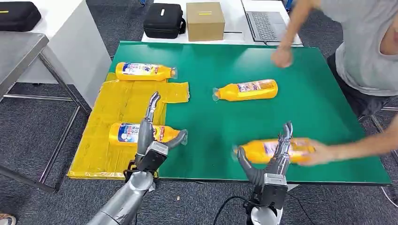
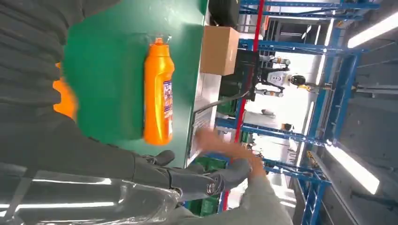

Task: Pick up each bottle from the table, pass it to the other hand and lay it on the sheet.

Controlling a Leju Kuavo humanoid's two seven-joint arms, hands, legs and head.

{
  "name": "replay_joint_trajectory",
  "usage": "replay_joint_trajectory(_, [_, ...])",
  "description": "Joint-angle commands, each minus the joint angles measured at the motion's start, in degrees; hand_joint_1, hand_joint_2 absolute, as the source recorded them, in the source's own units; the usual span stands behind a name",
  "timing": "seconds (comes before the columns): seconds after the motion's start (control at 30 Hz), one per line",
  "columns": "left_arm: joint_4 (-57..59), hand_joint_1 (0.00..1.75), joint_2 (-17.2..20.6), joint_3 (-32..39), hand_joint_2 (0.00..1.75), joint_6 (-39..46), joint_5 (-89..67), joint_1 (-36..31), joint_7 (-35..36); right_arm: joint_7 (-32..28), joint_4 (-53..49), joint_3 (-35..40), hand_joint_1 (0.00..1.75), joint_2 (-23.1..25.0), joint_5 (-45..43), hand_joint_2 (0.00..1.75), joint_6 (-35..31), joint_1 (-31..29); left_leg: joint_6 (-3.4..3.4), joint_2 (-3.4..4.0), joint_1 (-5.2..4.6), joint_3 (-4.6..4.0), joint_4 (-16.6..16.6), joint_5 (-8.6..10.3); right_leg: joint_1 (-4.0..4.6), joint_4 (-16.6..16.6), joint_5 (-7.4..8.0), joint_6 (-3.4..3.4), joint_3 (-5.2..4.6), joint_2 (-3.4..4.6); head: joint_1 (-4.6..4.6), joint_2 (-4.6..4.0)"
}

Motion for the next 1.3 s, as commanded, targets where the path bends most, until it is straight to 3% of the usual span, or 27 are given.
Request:
replay_joint_trajectory(0.03, [0.44,0.00,1.84,-0.50,1.75,-0.58,0.43,-0.62,0.16,0.02,-0.31,1.49,0.00,-1.99,-0.22,1.75,0.00,-0.24,-0.07,0.06,0.01,0.18,-0.03,-0.07,0.01,-0.02,-0.06,-0.06,0.16,0.03,0.02,0.00])
replay_joint_trajectory(0.27, [-1.74,0.00,1.25,0.91,1.75,-2.97,8.22,0.00,2.34,0.02,3.45,1.85,0.00,-0.44,0.94,1.75,0.00,-1.50,-0.05,0.08,0.02,0.14,-0.04,-0.04,0.02,-0.04,-0.02,-0.06,0.12,0.06,0.02,0.00])
replay_joint_trajectory(0.3, [-2.22,0.00,0.88,1.81,1.75,-3.73,10.65,0.13,2.88,0.02,3.69,2.21,0.00,-0.39,1.20,0.00,0.00,-1.60,-0.09,0.13,0.02,0.26,-0.04,-0.11,0.03,-0.02,-0.08,-0.09,0.22,0.09,0.02,0.00])
replay_joint_trajectory(0.5, [-1.51,0.00,0.52,1.11,1.75,-2.31,15.13,-0.27,3.64,0.02,5.41,-1.49,0.00,3.51,5.18,0.00,0.00,-1.37,-0.09,0.10,0.02,0.26,-0.04,-0.10,0.03,-0.02,-0.09,-0.08,0.24,0.06,0.02,0.00])
replay_joint_trajectory(0.53, [-1.32,0.00,0.56,0.13,0.00,-2.39,15.09,-0.43,3.47,0.02,6.95,-0.03,0.00,2.73,4.33,0.00,0.00,-1.86,-0.08,0.13,0.03,0.23,-0.05,-0.08,0.04,-0.03,-0.06,-0.08,0.19,0.09,0.00,0.00])
replay_joint_trajectory(0.57, [-1.38,0.00,0.45,-0.43,0.00,-1.65,15.24,-0.28,2.83,0.02,8.87,-0.59,0.00,2.99,5.10,0.00,0.00,-2.02,-0.06,0.08,0.04,0.18,-0.05,-0.05,0.04,-0.06,-0.03,-0.06,0.16,0.05,0.00,0.00])
replay_joint_trajectory(0.6, [-1.46,0.00,0.17,-0.74,0.00,-0.61,15.20,0.04,2.27,0.02,9.45,-1.60,0.00,3.59,5.64,1.75,0.00,-1.80,-0.10,0.11,0.03,0.33,-0.04,-0.12,0.04,-0.03,-0.11,-0.09,0.30,0.06,0.00,0.00])
replay_joint_trajectory(0.67, [-1.32,0.00,0.20,-2.41,0.00,-0.92,15.15,-0.22,2.18,0.02,3.21,-6.76,0.00,6.64,9.92,1.75,0.00,-0.20,-0.06,0.08,0.04,0.21,-0.07,-0.05,0.04,-0.07,-0.04,-0.06,0.20,0.04,0.00,0.00])
replay_joint_trajectory(0.73, [-1.20,0.00,0.05,-3.03,0.00,-0.25,15.30,-0.44,1.98,0.02,4.75,-6.81,0.00,6.41,10.54,1.75,0.00,-0.28,-0.05,0.04,0.01,0.15,-0.04,-0.04,0.01,-0.01,-0.05,-0.05,0.13,0.01,0.02,0.00])
replay_joint_trajectory(0.8, [-0.92,0.00,-0.41,-3.21,0.00,-0.35,16.93,-0.87,1.67,0.02,1.89,-11.08,0.00,8.27,22.30,1.75,0.00,0.48,-0.09,-0.04,-0.02,0.27,-0.03,-0.10,-0.01,0.03,-0.15,-0.09,0.25,-0.08,0.02,0.00])
replay_joint_trajectory(0.9, [-0.53,0.00,-0.82,-3.25,0.00,-0.02,18.77,-1.31,0.67,0.02,6.91,-11.44,0.00,7.08,30.23,1.75,0.00,0.41,-0.09,-0.07,0.00,0.23,-0.01,-0.09,0.01,0.03,-0.14,-0.08,0.24,-0.11,0.02,0.00])
replay_joint_trajectory(0.93, [-0.55,0.00,-0.78,-3.13,1.75,-0.39,19.34,-1.26,0.21,0.02,8.58,-11.03,0.00,6.48,30.28,1.75,0.00,0.46,-0.08,-0.09,0.04,0.25,-0.03,-0.07,0.05,-0.05,-0.11,-0.07,0.28,-0.13,0.02,0.00])
replay_joint_trajectory(1.07, [0.10,0.00,0.46,-2.93,1.75,-8.70,26.73,-1.70,2.80,0.02,14.58,-8.62,0.00,3.77,32.23,1.75,0.00,0.41,-0.06,0.00,0.04,0.24,-0.08,-0.04,0.05,-0.11,-0.04,-0.06,0.25,-0.03,0.02,0.00])
replay_joint_trajectory(1.3, [0.10,0.00,0.46,-2.93,1.75,-8.70,26.73,-1.70,2.80,0.02,14.58,-8.62,0.00,3.77,32.23,1.75,0.00,0.41,-0.06,0.04,0.04,0.16,-0.06,-0.03,0.04,-0.08,-0.02,-0.05,0.15,0.01,0.02,0.00])
